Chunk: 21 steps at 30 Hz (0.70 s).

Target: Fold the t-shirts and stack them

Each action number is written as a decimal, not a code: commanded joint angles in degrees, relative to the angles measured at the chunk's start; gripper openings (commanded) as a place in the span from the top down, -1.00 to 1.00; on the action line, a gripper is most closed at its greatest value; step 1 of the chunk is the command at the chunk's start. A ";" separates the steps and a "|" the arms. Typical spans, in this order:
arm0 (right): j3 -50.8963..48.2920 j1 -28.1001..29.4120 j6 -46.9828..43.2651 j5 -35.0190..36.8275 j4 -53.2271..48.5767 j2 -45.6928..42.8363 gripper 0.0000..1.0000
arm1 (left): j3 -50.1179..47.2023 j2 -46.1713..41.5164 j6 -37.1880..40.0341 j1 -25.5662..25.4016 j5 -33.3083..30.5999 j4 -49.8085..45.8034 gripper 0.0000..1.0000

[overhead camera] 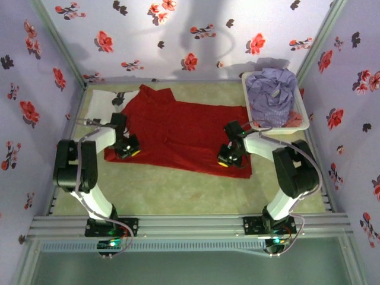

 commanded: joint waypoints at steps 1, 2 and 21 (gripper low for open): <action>-5.58 0.51 0.63 0.63 -4.29 -2.32 1.00 | -7.92 -1.25 -6.36 0.04 0.06 -2.79 1.00; -6.82 0.67 0.97 0.47 -4.25 -3.42 1.00 | -9.19 -2.40 -6.75 -0.11 0.06 -3.09 1.00; -1.66 0.62 -0.90 1.32 -11.77 -12.78 1.00 | -3.44 -20.73 -5.83 -0.89 -5.15 -19.36 1.00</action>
